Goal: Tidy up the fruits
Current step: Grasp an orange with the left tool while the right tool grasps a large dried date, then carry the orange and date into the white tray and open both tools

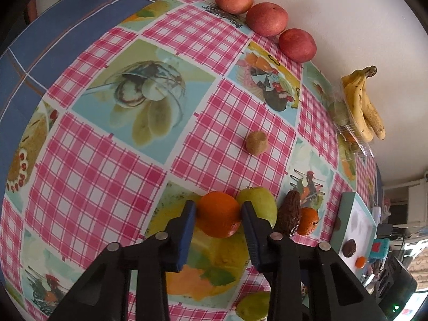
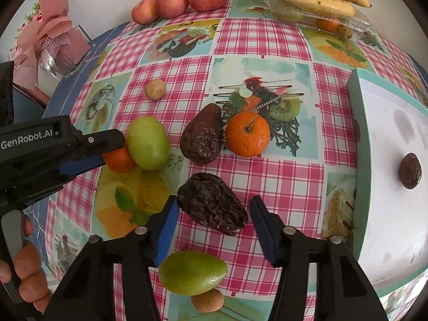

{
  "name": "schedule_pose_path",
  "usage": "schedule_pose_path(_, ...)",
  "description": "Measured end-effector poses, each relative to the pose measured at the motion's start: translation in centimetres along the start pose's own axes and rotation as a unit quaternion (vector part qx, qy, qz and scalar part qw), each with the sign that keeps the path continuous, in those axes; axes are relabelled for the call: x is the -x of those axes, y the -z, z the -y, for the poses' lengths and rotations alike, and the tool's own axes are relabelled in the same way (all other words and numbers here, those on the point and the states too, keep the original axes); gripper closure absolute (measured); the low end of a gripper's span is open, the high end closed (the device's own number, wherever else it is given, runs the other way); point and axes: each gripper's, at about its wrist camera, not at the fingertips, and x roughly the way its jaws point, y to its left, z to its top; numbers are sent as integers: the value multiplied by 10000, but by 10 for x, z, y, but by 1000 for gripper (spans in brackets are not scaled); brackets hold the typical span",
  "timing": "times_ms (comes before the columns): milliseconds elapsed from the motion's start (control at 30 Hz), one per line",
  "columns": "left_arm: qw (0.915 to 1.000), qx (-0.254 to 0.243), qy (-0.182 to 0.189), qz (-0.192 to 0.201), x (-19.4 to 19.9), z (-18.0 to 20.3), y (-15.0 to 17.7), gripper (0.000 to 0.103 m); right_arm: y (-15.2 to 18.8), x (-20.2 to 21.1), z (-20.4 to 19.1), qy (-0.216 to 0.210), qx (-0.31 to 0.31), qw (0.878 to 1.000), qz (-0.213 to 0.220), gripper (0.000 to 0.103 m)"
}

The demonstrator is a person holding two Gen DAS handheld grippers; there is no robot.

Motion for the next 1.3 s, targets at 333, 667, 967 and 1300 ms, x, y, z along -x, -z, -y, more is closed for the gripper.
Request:
schedule_pose_path(333,9999,-5,-49,145,9,-1,0,67,-1,3,9,10,-116,9999,52,50)
schedule_pose_path(667,9989,-56,-93,464,32,3,-3,67,-3,27,22,29,-250,9993,266,50)
schedule_pose_path(967,9950,-247,-156,952,70,17,-4,67,-8,76,32,38,-338,9957,860,50)
schedule_pose_path(1300,9918,-579,-294,1104,81,42,3,67,-6,95,65,48,-656,9925,1034,50)
